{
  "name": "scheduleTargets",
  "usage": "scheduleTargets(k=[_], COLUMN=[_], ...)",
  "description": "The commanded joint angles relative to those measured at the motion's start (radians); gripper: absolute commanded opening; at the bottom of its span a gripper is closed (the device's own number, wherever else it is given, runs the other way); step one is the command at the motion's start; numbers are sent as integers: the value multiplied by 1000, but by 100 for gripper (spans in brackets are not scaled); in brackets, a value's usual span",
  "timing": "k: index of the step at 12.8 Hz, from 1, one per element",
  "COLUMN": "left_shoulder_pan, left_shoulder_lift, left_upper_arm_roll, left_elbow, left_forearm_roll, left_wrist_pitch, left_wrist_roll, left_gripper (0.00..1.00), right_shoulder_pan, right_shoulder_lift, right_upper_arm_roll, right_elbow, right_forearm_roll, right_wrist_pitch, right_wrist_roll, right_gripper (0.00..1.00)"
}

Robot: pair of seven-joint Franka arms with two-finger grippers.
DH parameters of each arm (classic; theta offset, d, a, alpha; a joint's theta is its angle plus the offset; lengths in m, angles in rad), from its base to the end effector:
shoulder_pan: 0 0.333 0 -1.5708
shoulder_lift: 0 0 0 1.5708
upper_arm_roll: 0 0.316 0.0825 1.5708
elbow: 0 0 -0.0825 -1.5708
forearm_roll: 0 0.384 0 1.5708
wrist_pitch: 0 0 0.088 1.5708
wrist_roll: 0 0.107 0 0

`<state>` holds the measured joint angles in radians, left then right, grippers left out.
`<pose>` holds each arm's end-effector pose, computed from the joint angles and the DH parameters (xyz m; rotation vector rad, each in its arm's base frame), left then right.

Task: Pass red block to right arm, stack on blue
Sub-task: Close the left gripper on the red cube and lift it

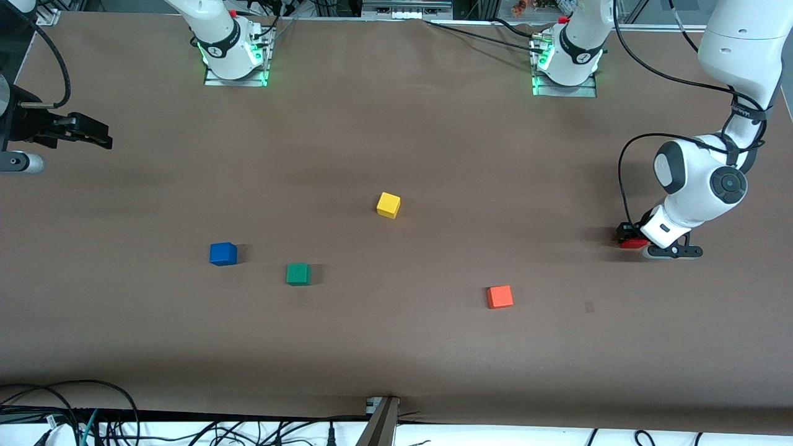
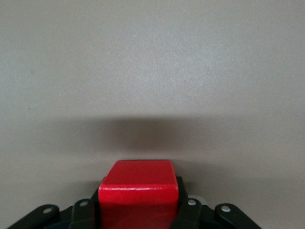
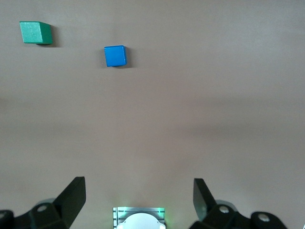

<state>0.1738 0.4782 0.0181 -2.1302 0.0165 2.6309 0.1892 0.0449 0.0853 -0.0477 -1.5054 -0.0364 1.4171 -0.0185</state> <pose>0.5648 0.1094 0.1819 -3.1209 0.0214 -0.0296 0.5628 -0.0047 0.5952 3.0913 0.0202 -0.2695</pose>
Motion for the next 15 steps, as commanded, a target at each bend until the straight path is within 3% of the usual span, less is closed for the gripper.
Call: scheduleTargets(k=[1,7,10,12,15], left_shoulder_pan=[4,4,19,55,62], left_shoulder_lift=[-49,-52,-55,-46,-39], left_upper_arm_roll=[-12,-88,-141,-181,-184], left_elbow=[1,64,105,176,214], left_forearm_roll=[0,-12,-65,-197,-441], left_wrist_pitch=[-9,-15,-66,-179,-276], left_wrist_roll=[71,142,211,342,626], left_gripper=[0,0,0,0,0], right_shoulder_pan=[0,7,6,7,12], right_shoulder_lift=[7,34,106,140,227], right_upper_arm_roll=[2,6,6,8,8], right_elbow=[17,14,11,13,17], right_forearm_roll=[-8,16,38,110,344], right_wrist_pitch=[-3,34,25,32,39], right_wrist_roll=[-15,-15,-14,-14,-14], right_gripper=[100,100,100,100,100])
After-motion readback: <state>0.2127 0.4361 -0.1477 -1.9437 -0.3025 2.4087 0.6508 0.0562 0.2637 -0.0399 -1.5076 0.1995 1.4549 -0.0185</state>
